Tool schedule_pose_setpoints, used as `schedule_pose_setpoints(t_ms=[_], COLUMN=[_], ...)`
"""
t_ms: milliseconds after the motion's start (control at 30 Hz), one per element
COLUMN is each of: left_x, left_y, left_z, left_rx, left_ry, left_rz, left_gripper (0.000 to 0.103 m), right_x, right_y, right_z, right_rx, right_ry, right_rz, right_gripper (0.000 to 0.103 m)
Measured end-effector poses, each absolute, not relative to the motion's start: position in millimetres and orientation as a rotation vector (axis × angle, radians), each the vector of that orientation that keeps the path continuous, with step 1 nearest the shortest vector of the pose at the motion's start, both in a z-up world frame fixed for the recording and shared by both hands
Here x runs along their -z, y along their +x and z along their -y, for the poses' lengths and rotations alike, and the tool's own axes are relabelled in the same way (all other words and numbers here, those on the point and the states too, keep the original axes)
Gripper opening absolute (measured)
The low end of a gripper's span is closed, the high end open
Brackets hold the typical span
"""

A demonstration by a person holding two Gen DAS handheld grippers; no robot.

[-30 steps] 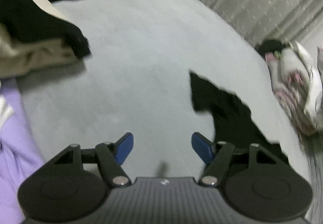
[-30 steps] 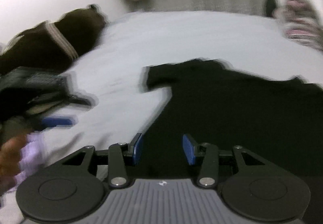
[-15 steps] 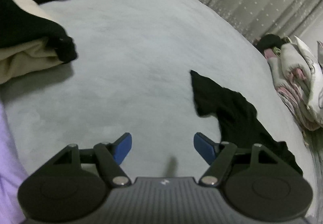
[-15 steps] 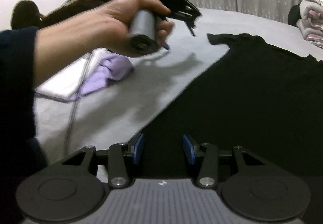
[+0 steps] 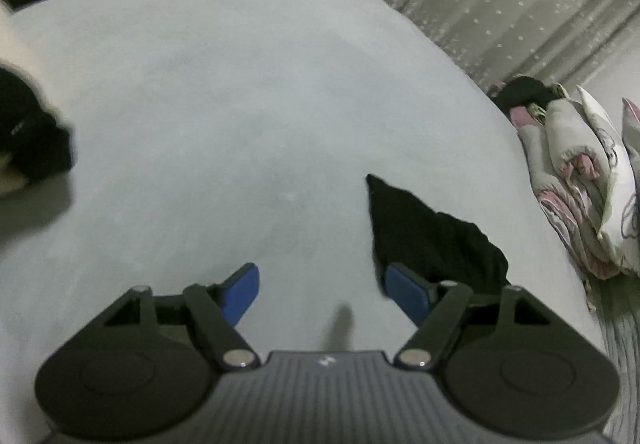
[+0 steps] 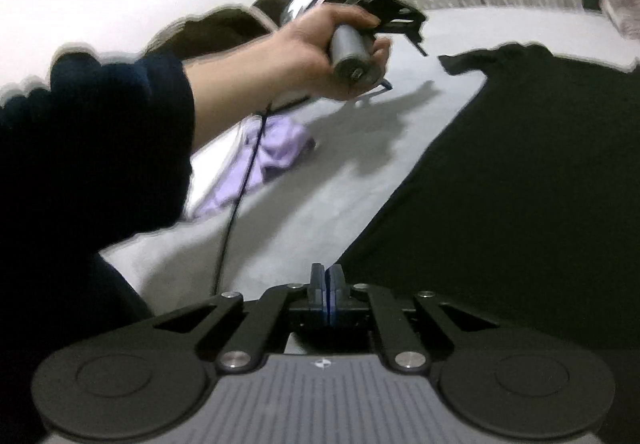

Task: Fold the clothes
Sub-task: 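Grasp the black garment's sleeve with the left gripper and lift it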

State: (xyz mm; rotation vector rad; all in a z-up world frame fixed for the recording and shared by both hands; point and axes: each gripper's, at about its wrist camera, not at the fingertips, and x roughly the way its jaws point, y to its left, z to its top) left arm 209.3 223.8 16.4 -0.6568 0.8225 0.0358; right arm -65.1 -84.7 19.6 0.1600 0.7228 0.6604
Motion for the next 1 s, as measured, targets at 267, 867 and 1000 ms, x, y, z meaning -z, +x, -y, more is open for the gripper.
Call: schedule_pose_setpoints(t_ms=[267,867,1000], left_x=[-7,-55,-64], left_y=[247,279,279], left_z=[-190,-179,-179], left_rx=[0.013,-0.030,-0.051], left_ry=[-0.633,-0.401,-0.374], left_rz=[-0.778,-0.631,-0.650], left_gripper=[0.090,0.005,0.005], right_x=[-20,-19,-19], right_y=[-57,-59,-61], right_z=[134,138,129], right_rx=[-0.743,-0.802,-0.813], right_ry=[0.413,0.529,0.510], right_rz=[-0.736,-0.660,-0.667], right_gripper=[0.005,0.005,0.005])
